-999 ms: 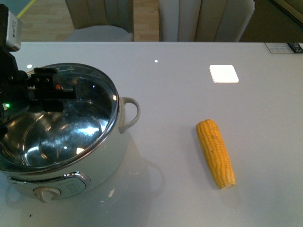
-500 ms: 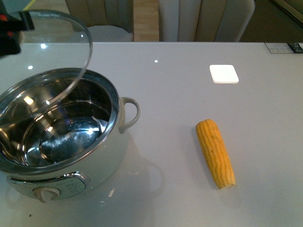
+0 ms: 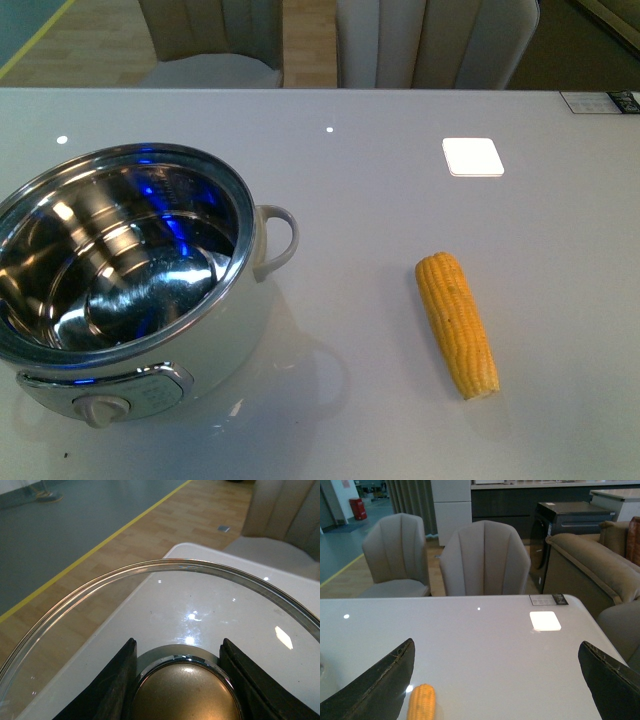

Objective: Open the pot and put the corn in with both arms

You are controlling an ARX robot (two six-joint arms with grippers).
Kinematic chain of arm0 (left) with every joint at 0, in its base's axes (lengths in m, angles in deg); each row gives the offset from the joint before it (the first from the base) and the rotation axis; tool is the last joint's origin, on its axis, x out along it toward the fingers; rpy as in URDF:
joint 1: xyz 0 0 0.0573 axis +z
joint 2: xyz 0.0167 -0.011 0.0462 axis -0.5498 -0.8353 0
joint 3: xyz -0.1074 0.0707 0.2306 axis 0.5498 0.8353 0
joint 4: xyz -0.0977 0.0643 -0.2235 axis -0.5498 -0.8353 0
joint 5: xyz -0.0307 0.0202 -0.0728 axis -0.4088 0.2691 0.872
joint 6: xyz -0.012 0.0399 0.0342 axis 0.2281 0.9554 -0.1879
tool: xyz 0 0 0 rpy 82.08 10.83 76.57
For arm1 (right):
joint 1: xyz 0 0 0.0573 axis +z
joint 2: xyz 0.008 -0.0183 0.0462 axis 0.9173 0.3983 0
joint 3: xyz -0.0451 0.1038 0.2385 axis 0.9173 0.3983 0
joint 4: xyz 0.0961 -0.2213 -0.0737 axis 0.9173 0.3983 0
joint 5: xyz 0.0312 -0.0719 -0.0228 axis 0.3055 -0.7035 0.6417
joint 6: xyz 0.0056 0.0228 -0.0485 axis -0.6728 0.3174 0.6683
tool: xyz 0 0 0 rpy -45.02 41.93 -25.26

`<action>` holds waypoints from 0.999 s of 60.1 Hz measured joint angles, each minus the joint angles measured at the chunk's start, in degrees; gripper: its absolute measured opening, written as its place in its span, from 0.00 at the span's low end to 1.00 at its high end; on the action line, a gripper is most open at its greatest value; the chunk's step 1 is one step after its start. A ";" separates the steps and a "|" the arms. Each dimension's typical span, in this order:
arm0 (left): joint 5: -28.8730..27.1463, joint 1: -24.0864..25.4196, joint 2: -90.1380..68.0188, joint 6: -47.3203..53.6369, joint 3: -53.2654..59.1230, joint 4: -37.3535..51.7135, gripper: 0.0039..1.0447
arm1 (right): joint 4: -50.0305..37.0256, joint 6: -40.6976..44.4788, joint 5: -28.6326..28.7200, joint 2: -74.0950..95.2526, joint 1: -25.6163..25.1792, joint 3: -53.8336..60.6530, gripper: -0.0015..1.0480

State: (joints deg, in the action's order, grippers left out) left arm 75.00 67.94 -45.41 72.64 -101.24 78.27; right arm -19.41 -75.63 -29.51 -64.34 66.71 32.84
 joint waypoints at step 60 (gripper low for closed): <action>-4.33 -3.17 -40.65 1.51 -16.87 13.11 0.46 | 0.00 0.00 0.00 0.00 0.00 0.00 0.92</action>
State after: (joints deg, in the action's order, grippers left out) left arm 70.67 64.77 -86.07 74.14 -118.11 91.39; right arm -19.41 -75.63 -29.51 -64.34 66.71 32.84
